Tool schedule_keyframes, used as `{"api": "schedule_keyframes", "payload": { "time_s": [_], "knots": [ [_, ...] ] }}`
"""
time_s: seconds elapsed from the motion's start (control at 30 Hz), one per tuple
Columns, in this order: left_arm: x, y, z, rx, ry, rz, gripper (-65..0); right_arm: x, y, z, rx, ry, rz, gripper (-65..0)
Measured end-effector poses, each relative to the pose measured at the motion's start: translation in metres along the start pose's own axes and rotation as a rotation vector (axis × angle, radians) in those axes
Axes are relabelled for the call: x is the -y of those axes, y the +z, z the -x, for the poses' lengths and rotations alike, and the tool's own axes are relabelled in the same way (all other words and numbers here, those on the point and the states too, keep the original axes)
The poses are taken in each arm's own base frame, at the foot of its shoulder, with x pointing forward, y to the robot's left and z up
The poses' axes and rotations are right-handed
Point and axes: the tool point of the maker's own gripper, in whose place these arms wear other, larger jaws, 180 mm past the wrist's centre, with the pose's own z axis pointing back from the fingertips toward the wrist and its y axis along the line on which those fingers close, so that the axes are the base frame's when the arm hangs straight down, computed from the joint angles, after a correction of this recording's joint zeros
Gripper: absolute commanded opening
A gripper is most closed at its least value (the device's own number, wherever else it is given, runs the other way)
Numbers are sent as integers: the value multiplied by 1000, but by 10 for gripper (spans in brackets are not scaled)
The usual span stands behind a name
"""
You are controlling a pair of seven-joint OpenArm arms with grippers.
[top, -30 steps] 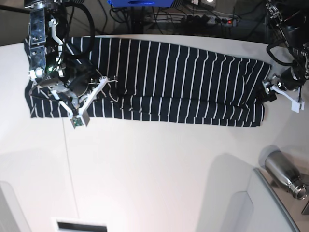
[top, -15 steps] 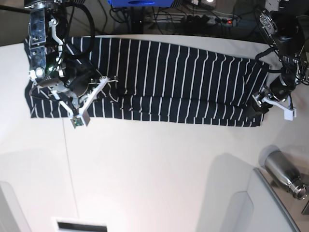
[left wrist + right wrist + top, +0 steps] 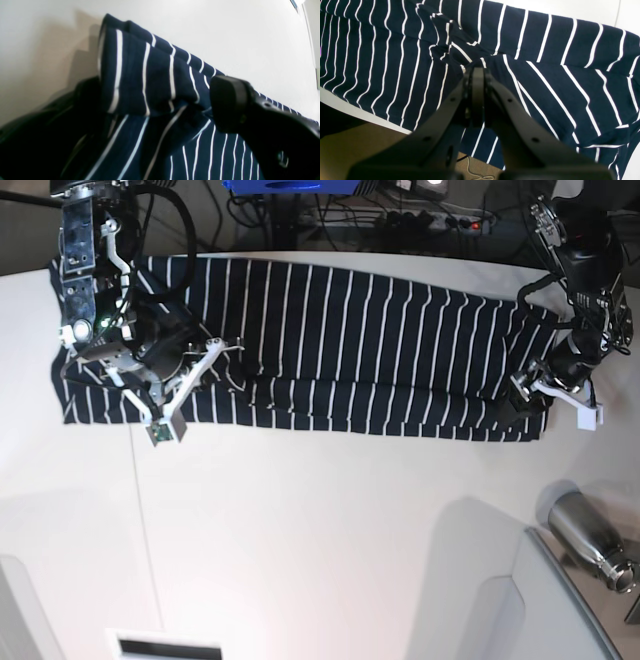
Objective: Layout the t-shirt on the table in an organized manner, then fold the t-shirt properly
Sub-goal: 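Grasp the shirt end with the left gripper and lift it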
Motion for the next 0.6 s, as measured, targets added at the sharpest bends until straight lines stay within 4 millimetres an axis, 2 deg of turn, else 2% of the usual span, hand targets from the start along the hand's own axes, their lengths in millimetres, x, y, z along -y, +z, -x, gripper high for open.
{"api": "schedule_keyframes", "payload": {
  "time_s": [0.07, 0.17, 0.27, 0.5, 0.6],
  "knots": [
    [0, 0, 1, -4, -2, -1, -115, 0, 0, 0, 0, 0, 0, -650],
    [-2, 0, 9, -29, 0, -7, -318, 0, 0, 0, 0, 0, 0, -650],
    [-2, -1, 16, -47, 10, -6, -457, 0, 0, 0, 0, 0, 0, -650],
    [0, -2, 23, -77, 13, -5, -650, 0, 0, 1, -3, -1, 0, -650],
    [0, -2, 22, -77, 10, -7, -650, 0, 0, 1, -2, -1, 0, -650]
  ]
}}
